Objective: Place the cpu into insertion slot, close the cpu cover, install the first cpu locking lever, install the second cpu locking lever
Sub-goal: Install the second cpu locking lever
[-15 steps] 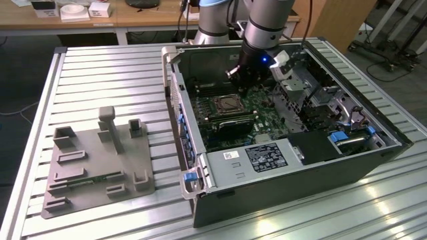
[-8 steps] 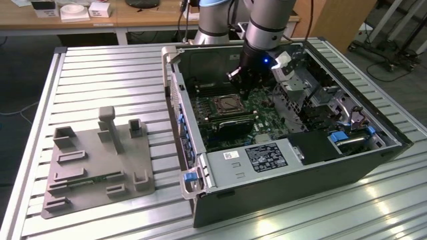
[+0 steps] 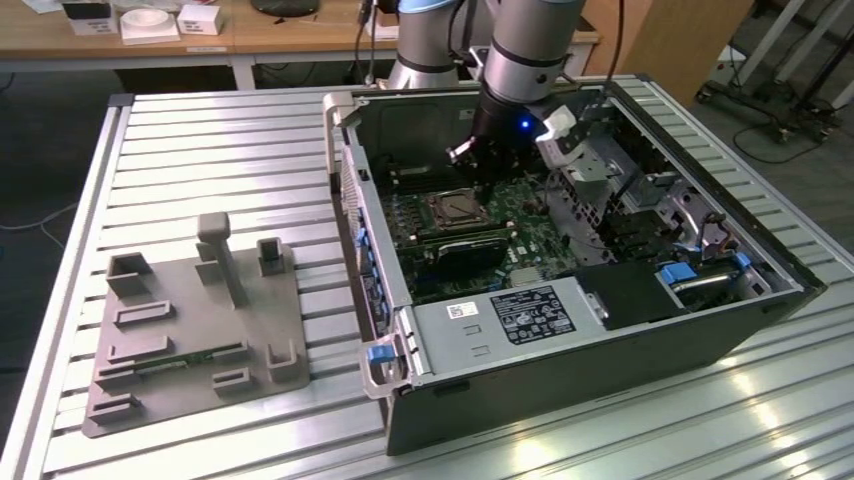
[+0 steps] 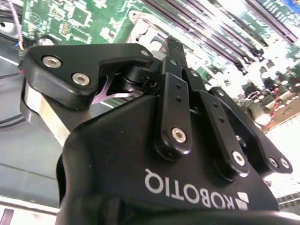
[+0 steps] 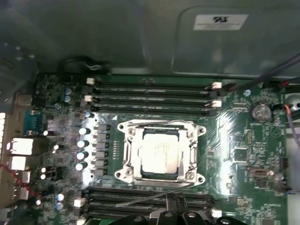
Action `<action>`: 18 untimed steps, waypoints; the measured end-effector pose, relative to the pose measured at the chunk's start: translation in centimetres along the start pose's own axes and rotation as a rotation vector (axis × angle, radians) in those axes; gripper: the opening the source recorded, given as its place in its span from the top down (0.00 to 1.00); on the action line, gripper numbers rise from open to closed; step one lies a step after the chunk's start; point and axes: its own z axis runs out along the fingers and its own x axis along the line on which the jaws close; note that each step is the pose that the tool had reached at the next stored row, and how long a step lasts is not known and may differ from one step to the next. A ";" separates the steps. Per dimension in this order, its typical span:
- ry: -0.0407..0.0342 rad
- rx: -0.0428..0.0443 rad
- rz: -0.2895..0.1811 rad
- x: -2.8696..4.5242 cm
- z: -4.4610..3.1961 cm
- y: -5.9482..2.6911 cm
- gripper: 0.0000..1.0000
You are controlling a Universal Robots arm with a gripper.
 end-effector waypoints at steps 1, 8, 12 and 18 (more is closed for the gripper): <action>0.0000 0.0001 0.000 0.21 -0.01 -0.12 0.89; -0.0001 0.0001 0.000 2.40 -0.05 -0.26 0.89; 0.0005 0.0004 0.000 2.93 -0.06 -0.24 0.89; 0.0124 0.0001 0.001 2.97 0.27 -0.27 0.89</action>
